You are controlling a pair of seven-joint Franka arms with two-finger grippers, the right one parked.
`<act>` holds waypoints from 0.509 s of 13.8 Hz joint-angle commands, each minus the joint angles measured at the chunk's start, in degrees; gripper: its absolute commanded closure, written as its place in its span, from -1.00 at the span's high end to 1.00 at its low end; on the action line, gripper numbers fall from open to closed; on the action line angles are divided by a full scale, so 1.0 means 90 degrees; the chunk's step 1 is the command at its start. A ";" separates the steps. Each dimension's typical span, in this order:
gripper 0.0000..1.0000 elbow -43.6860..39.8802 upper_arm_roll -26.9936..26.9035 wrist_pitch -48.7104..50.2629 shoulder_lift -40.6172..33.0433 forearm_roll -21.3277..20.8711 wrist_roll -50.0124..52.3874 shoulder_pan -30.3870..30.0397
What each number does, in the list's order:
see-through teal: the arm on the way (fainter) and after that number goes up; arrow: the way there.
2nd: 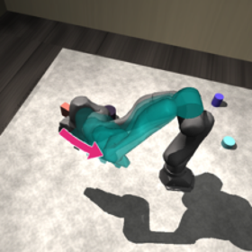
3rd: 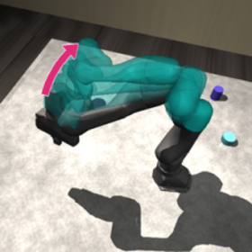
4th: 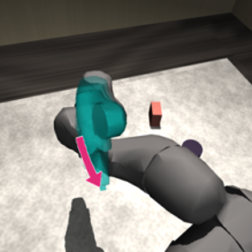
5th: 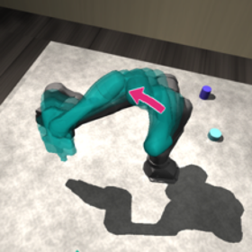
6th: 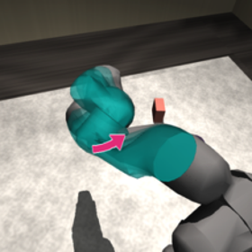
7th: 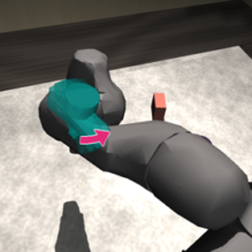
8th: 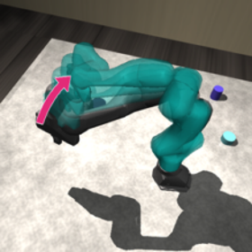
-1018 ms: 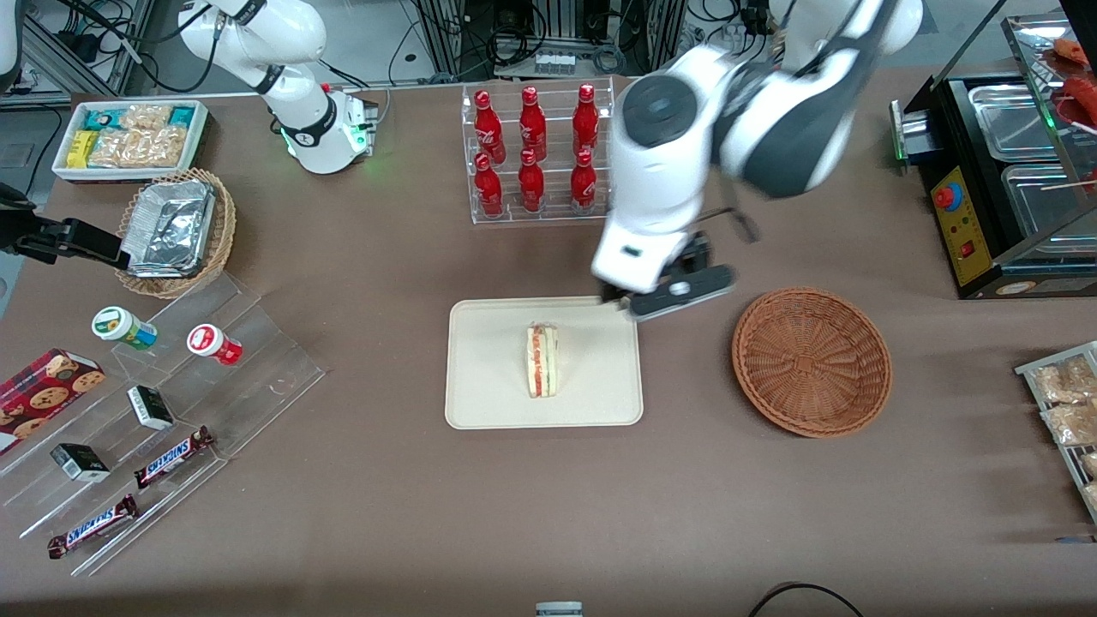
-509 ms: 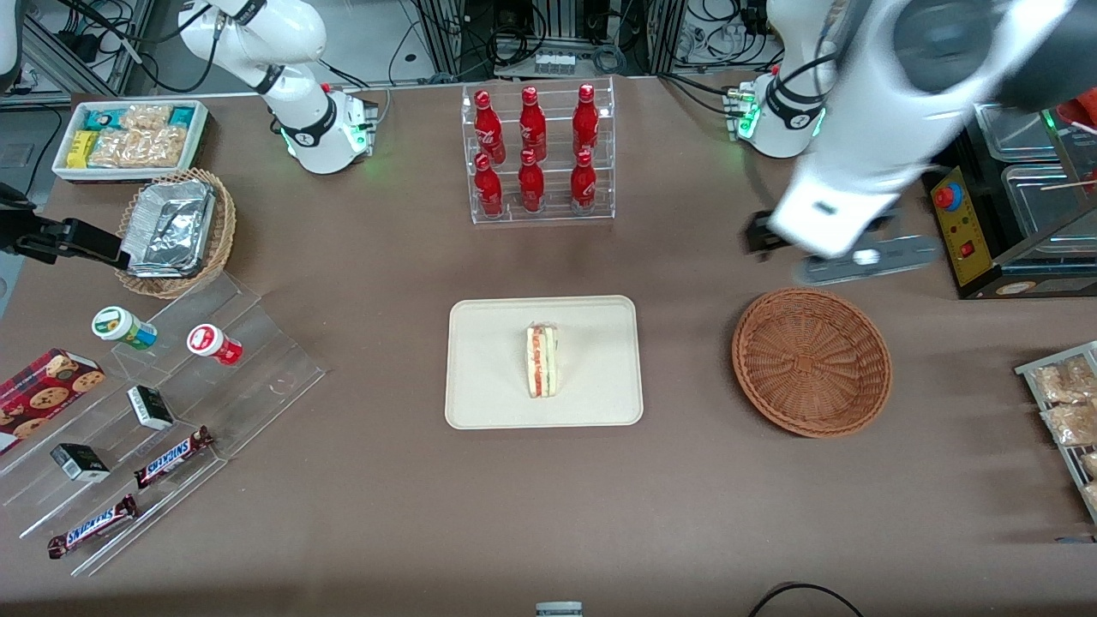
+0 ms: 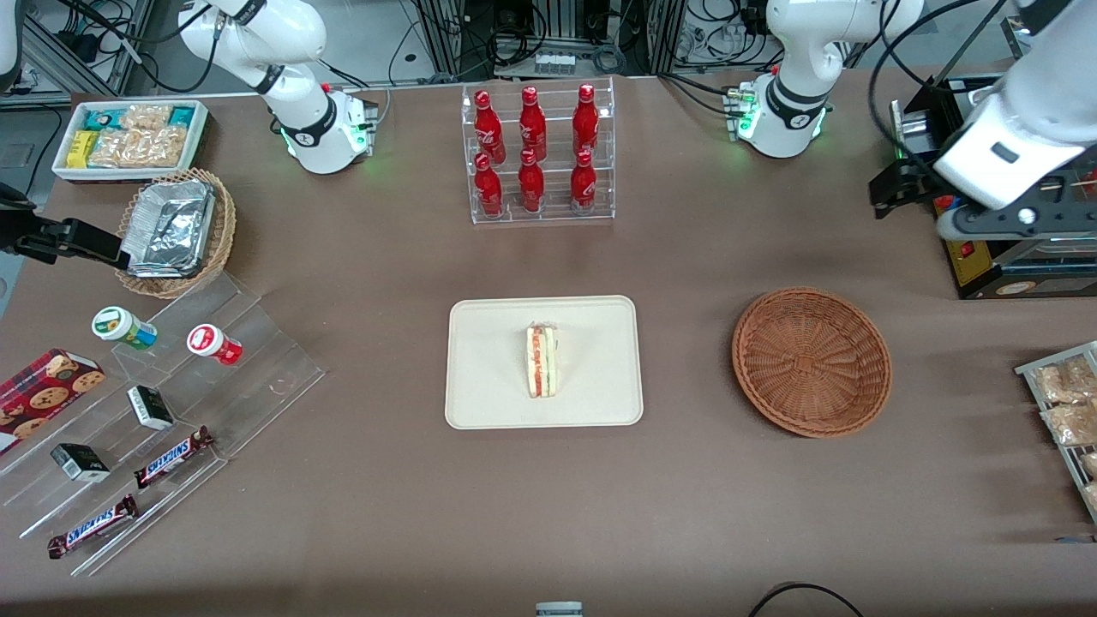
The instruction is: Place sandwich from basket to tray
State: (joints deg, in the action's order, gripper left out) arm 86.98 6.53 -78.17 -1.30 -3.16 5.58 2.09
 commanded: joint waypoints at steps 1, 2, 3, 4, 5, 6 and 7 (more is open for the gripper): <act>0.99 0.0150 -0.0460 0.0033 -0.0217 0.0126 -0.0335 -0.0037; 0.99 0.0150 -0.0646 0.0014 -0.0217 0.0126 -0.0607 -0.0017; 0.99 0.0101 -0.0735 0.0013 -0.0178 0.0136 -0.0794 -0.0007; 0.99 0.0024 -0.0736 0.0004 -0.0139 0.0145 -0.0805 -0.0007; 0.99 -0.0055 -0.0736 -0.0025 -0.0004 0.0136 -0.0815 -0.0007; 0.99 -0.0268 -0.0736 0.0003 0.0085 0.0136 -0.0825 -0.0017; 0.99 -0.0348 -0.0745 0.0042 0.0153 0.0116 -0.0863 -0.0027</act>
State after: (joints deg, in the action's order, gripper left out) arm 86.54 -0.31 -78.41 -1.40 -2.67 -1.14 1.98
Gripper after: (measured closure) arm 0.000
